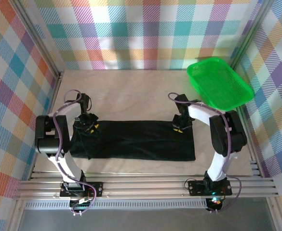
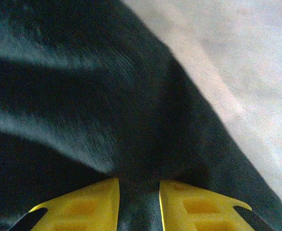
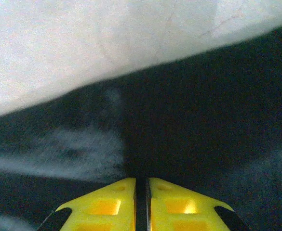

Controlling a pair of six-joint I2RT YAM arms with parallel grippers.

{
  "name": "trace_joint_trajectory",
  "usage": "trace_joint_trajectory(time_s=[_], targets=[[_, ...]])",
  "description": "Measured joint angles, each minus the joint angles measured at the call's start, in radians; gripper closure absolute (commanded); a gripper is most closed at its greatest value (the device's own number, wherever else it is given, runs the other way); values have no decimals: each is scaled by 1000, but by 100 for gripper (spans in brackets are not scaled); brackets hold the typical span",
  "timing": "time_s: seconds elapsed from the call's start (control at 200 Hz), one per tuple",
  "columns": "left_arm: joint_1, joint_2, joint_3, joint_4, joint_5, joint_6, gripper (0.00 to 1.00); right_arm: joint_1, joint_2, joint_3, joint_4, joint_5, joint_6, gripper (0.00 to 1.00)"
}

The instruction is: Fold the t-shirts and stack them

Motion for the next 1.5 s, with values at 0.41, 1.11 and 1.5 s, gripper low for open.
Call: trace_joint_trajectory(time_s=[0.41,1.11,1.5], targets=[[86,256,386,-9,71,82,53,-89,335,505,-71,-78,-121,76],[-63,28,134,182,62,539,47,57,-78,300,107,-452,-163,55],[-76,29,53,224,73,517,83,68,-147,256,132,-493,-130,57]])
